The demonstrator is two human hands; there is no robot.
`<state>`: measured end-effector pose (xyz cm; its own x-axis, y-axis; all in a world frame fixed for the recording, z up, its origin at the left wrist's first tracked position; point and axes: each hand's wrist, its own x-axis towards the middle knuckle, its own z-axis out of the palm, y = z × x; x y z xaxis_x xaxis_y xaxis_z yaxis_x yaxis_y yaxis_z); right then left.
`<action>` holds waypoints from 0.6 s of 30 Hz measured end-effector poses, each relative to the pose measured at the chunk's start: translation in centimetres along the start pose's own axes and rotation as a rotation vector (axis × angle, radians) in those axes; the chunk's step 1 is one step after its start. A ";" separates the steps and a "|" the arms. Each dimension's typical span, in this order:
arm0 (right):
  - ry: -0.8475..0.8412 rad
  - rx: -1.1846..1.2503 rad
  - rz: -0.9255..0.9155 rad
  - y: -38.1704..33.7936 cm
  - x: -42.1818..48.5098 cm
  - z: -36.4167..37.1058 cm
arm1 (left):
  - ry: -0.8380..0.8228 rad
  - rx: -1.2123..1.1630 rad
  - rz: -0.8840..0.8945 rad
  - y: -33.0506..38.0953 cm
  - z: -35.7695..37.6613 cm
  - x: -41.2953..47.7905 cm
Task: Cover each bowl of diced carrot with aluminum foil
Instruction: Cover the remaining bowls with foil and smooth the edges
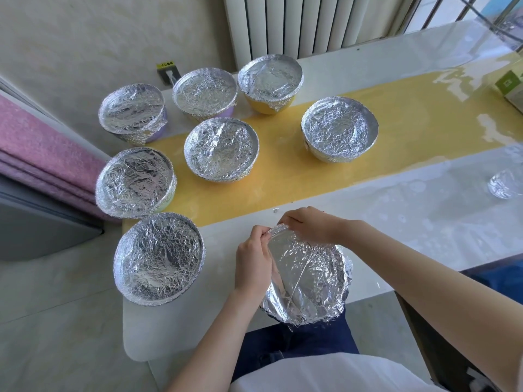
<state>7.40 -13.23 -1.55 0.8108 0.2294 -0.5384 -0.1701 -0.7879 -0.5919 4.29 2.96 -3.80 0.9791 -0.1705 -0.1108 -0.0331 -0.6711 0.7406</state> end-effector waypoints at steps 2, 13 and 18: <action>0.047 0.033 -0.011 0.4 -0.4 0.3 | 0.030 0.002 -0.021 -0.3 0.0 -0.2; 0.162 0.025 -0.053 1.3 -1.3 1.2 | 0.088 -0.030 -0.143 -0.9 0.4 -2.0; 0.205 -0.002 -0.054 1.7 -1.4 1.6 | -0.005 -0.055 -0.060 -0.6 -0.4 -1.1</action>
<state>5.10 -13.97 -2.80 0.9158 0.1500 -0.3726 -0.1226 -0.7790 -0.6149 3.29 3.88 -3.84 0.9779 -0.1354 -0.1594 0.0367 -0.6394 0.7680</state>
